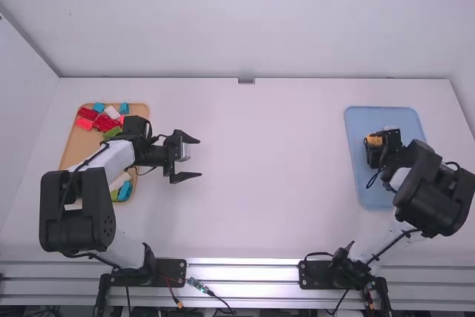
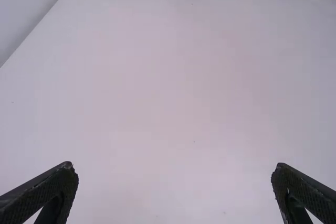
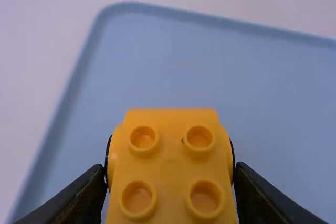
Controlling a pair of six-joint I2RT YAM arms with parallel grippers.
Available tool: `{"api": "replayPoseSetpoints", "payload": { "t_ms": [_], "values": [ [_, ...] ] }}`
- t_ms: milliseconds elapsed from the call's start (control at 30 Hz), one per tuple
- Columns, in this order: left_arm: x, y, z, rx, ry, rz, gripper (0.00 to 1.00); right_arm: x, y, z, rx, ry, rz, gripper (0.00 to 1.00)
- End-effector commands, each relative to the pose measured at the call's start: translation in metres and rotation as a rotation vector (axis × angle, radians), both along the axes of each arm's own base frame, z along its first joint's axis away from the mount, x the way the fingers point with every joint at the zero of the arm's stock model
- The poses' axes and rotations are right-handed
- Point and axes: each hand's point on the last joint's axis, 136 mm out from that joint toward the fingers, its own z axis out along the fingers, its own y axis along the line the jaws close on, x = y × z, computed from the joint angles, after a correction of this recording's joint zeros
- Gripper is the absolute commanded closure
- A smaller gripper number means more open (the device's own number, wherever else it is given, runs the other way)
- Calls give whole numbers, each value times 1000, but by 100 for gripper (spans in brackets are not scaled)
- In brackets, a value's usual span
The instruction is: Assemble lego blocks to make yellow taxi
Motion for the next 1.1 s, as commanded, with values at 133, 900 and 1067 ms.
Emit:
{"api": "replayPoseSetpoints", "payload": {
  "t_ms": [133, 900, 1067],
  "values": [
    [-6, -3, 4, -33, 1, -5, 1, -8, -3, -7, 33, 30, -17, 55],
    [1, -2, 4, -58, 51, 46, 1, -14, -5, 14, 69, 58, -77, 1],
    [17, 0, 19, -97, 146, 121, 1, -19, 6, 42, 74, 59, -65, 1]
  ]
}}
